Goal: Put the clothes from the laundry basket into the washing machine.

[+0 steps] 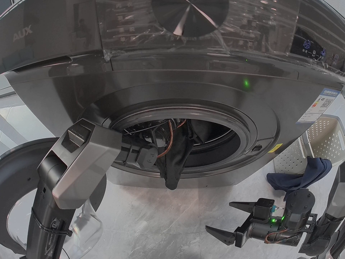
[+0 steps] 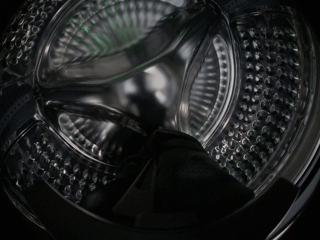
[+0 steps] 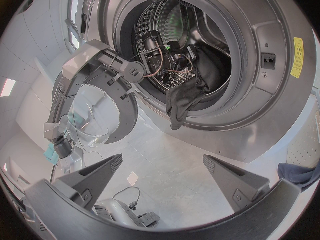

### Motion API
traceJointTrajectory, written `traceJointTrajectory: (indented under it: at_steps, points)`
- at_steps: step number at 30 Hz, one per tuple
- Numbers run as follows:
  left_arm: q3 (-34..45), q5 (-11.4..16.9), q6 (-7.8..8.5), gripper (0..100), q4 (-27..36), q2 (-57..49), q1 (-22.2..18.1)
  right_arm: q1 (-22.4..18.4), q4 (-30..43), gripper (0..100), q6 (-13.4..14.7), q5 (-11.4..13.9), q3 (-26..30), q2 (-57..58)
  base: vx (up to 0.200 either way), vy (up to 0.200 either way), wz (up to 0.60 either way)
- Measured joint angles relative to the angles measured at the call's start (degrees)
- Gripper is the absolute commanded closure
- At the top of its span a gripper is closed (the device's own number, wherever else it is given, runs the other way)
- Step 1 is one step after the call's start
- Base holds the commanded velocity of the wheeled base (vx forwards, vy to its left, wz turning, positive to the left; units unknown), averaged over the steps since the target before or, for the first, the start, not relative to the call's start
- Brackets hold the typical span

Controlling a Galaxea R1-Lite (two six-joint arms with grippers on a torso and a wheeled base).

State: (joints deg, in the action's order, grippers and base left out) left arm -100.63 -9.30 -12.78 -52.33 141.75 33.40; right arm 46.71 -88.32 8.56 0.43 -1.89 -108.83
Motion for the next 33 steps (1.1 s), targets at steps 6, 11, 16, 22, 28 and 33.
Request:
traceJointTrajectory:
  at_steps: [6,11,16,22,28,33]
  points:
    - [0.17,-0.88,-0.85,0,-0.02,0.76,-0.05,-0.06,0.02,0,0.04,0.0,-0.11,0.0,0.0,0.0,0.0]
    - [7.72,-0.73,-0.96,0,0.85,-1.87,0.41,-0.06,0.0,0,0.11,0.0,-0.11,-0.05,0.0,0.0,0.0]
    - [16.54,0.44,-0.6,0,3.84,-5.73,0.83,-0.02,0.0,0,0.11,-0.02,-0.09,-0.07,0.0,0.0,0.0]
    - [22.8,2.24,0.85,100,7.97,-8.9,1.13,0.35,0.02,0,0.06,-0.1,-0.06,-0.11,0.0,0.0,0.0]
    - [20.7,2.84,1.74,100,7.39,-7.88,1.02,0.44,0.02,0,0.09,-0.1,-0.04,-0.13,0.0,0.0,0.0]
    - [14.51,2.6,0.84,100,6.9,-6.01,0.66,0.46,0.02,0,0.09,-0.11,-0.06,-0.13,0.0,0.0,0.0]
